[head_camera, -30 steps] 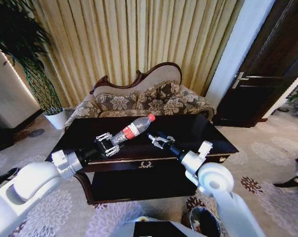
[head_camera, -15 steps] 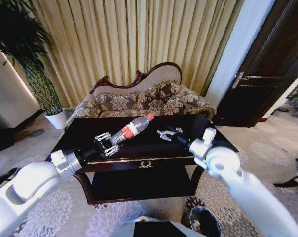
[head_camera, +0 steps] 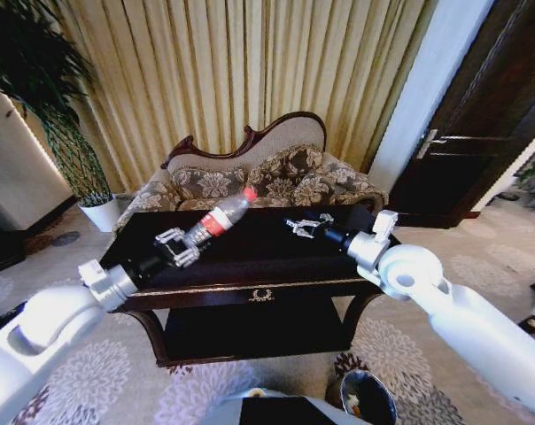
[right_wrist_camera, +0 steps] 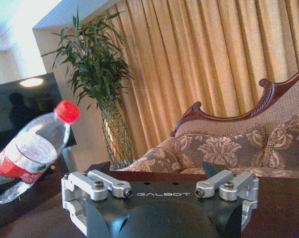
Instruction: Move to the front of the table and place the trash on the table into the trash bin.
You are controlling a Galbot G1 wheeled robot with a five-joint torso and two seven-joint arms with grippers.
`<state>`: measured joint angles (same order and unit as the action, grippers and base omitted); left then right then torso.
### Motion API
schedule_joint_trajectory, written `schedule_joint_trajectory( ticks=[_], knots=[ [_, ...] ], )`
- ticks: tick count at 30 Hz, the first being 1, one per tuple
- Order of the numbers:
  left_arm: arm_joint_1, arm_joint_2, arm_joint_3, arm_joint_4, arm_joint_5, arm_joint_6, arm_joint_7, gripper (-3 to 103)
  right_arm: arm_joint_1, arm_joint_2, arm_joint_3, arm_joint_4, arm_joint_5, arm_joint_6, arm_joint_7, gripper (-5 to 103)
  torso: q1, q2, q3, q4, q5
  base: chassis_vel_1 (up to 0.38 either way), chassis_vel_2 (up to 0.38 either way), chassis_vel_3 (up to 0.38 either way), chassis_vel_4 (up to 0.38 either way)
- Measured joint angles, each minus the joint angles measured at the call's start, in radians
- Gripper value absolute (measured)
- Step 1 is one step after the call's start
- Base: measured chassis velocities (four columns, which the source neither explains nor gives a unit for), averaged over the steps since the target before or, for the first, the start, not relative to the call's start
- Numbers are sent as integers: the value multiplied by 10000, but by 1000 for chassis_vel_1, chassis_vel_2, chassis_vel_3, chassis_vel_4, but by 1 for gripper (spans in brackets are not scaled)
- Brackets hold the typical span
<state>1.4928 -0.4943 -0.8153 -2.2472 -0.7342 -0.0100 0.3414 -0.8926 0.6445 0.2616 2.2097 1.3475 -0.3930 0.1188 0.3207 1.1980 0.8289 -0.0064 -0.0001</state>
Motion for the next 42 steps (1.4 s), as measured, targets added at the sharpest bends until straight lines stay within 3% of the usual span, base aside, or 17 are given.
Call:
schedule_joint_trajectory(
  ticks=[10, 19, 42],
  knots=[
    [-524, 716, 420, 471, 38, -351, 325, 39, 275, 86, 69, 205, 1267, -683, 0, 100, 0, 0, 0, -1, -1, 0, 0, 0, 0],
    [-559, 918, 552, 850, 284, -814, 549, 39, 207, 341, 146, 759, 1591, -971, 1, 100, -1, 0, -1, -1, -1, 0, 0, 0, 0],
    [-1097, 895, 948, 166, 526, -646, 474, 39, 323, 942, -71, 1334, 2009, -1206, 1, 100, -1, 0, -1, -2, 1, 0, 0, 0, 0]
  ],
)
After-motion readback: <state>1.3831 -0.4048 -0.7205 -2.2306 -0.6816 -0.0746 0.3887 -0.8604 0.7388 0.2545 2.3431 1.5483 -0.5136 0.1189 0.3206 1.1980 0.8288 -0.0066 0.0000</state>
